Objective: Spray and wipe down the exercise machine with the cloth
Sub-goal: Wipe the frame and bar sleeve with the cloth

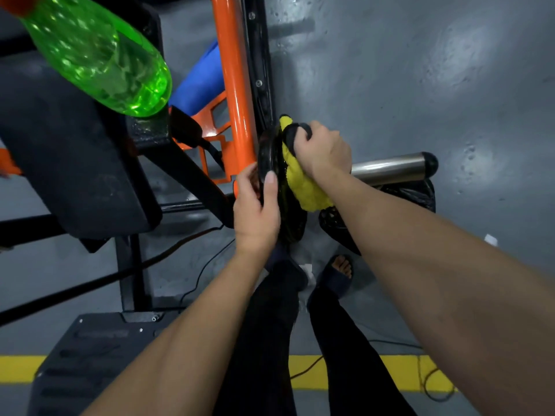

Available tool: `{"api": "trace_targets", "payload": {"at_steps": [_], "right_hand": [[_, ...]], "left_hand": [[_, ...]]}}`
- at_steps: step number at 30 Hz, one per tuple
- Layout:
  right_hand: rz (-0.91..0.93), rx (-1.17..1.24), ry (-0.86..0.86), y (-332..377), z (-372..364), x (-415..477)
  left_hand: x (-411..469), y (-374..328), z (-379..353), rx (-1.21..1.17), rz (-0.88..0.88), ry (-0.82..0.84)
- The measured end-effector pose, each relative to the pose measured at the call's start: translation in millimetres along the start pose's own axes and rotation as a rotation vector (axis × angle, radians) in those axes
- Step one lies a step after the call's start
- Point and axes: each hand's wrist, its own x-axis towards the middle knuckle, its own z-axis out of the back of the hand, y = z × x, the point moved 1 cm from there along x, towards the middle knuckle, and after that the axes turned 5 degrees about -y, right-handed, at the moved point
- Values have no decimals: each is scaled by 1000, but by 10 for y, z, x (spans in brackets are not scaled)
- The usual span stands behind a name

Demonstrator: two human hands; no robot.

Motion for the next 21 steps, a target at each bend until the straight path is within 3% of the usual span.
{"api": "trace_targets", "payload": {"at_steps": [4, 7, 11, 14, 16, 18, 21], "right_hand": [[88, 114, 127, -93, 179, -99], [66, 245, 191, -207, 359, -221], [-9, 558, 68, -128, 666, -609], [-23, 710, -1, 165, 860, -884], [-91, 864, -40, 383, 990, -1024], [-197, 1085, -4, 597, 1073, -1136], [-256, 1163, 97, 806, 1159, -1264]], "left_hand": [[119, -168, -61, 4, 140, 14], [-29, -143, -15, -43, 118, 44], [15, -175, 194, -46, 34, 70], [6, -242, 425, -100, -116, -70], [-33, -353, 505, -165, -170, 22], [-92, -475, 562, -256, -117, 179], [-52, -546, 612, -350, 29, 69]]}}
